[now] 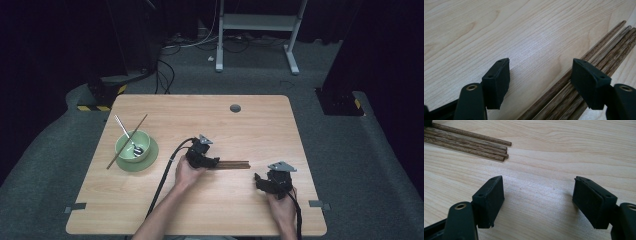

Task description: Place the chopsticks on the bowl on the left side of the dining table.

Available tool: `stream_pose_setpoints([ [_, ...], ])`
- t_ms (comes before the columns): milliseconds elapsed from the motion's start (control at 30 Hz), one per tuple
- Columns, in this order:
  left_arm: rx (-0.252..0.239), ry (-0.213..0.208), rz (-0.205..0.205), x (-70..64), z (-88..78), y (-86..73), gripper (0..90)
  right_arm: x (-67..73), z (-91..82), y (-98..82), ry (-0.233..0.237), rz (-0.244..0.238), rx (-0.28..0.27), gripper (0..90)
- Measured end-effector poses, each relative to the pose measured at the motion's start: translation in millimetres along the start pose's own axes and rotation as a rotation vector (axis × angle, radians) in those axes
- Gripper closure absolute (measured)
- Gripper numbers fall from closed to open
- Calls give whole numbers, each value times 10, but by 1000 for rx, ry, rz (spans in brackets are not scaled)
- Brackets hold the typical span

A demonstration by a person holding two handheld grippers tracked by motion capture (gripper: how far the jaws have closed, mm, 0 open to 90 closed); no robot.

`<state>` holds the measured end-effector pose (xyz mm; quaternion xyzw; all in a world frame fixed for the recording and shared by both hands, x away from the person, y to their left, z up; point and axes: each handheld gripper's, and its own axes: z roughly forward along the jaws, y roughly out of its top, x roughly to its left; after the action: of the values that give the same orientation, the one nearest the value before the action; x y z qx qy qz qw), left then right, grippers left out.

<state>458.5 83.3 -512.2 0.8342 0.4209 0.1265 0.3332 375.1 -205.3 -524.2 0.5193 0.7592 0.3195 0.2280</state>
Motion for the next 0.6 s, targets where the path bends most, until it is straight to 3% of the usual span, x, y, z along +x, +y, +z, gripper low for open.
stream_pose_setpoints([
  [600,16,57,37,109,-25,-1,396,0,0,0,0,0,0,247],
])
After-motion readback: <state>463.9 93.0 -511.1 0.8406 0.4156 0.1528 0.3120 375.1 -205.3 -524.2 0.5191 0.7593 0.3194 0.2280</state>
